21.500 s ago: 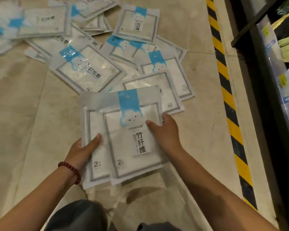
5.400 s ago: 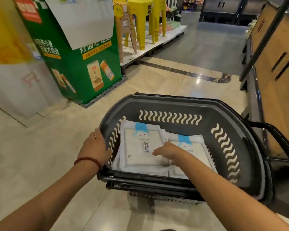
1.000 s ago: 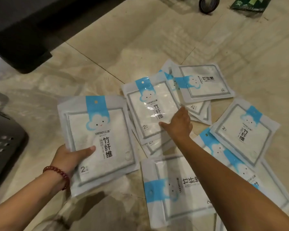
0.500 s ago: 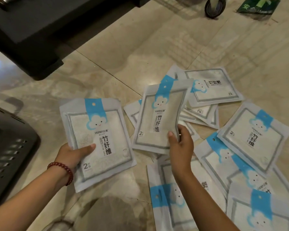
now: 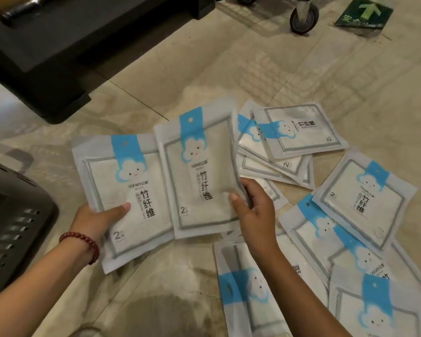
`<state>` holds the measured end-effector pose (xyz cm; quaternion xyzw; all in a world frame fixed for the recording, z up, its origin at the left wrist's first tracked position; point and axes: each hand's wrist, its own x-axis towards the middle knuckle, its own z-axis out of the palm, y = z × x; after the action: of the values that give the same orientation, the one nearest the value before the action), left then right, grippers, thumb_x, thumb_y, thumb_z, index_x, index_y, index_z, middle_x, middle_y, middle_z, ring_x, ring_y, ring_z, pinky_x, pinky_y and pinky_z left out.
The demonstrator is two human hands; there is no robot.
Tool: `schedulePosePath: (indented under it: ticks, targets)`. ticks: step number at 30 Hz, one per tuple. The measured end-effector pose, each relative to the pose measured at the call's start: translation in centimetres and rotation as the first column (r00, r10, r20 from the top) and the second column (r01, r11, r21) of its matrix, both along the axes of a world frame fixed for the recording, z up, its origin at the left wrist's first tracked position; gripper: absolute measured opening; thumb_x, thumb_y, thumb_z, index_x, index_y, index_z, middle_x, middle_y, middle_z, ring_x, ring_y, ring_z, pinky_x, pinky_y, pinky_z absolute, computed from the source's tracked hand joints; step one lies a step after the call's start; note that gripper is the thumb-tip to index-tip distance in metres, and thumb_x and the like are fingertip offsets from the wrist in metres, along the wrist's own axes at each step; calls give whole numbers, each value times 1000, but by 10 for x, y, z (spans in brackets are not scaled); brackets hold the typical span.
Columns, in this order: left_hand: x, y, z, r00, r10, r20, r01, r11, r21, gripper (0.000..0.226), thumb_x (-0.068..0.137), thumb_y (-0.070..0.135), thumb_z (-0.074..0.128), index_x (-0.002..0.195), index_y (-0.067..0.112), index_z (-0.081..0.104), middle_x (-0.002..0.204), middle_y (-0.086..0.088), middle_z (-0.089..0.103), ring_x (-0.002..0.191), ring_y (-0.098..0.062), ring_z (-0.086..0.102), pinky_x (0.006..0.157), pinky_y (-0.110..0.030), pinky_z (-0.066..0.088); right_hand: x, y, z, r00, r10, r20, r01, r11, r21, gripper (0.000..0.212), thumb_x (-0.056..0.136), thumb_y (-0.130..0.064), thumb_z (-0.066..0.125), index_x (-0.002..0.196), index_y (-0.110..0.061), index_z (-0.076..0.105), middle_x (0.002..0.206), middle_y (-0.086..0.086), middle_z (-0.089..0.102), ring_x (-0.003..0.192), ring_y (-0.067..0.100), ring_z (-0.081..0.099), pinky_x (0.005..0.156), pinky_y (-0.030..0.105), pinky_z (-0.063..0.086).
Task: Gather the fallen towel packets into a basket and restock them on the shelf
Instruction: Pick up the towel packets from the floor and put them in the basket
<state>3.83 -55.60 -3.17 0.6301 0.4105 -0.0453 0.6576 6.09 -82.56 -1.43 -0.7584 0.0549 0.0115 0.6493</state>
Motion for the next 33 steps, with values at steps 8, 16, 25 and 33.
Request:
schedulePosePath:
  ticks: [8, 16, 25, 33]
  targets:
    - [-3, -24, 6, 999, -16, 29, 25, 945, -326, 40, 62, 19, 74, 101, 10, 68, 92, -11, 74, 81, -26, 72, 56, -36, 57, -16, 41, -16, 963, 230, -140, -249, 958, -142, 21, 91, -18, 59, 111, -13, 63, 105, 0, 64, 95, 9, 57, 80, 12, 42]
    - [-6, -16, 9, 997, -61, 50, 69, 983, -170, 45, 56, 17, 77, 100, 11, 68, 88, -8, 74, 78, -22, 72, 55, -29, 57, 47, -41, -48, 903, -295, -312, -39, 667, -744, 78, 82, -40, 69, 139, -2, 33, 139, 17, 42, 128, 32, 35, 100, 40, 35]
    - [-13, -9, 1, 998, -59, 10, 60, 996, -69, 40, 56, 19, 79, 94, 14, 69, 83, -3, 75, 75, -19, 72, 68, -30, 52, 38, -26, -75, 913, -215, -347, -256, 360, -897, 51, 84, -29, 66, 123, -7, 41, 111, 6, 58, 104, 24, 54, 88, 35, 34]
    - [-24, 6, -2, 999, 43, -21, -43, 999, -29, 23, 72, 13, 77, 93, 17, 67, 88, -3, 72, 79, -19, 69, 68, -28, 52, 39, -27, -75, 880, -178, -440, -344, 399, -850, 56, 83, -36, 68, 123, -5, 42, 127, 12, 39, 120, 27, 37, 94, 38, 35]
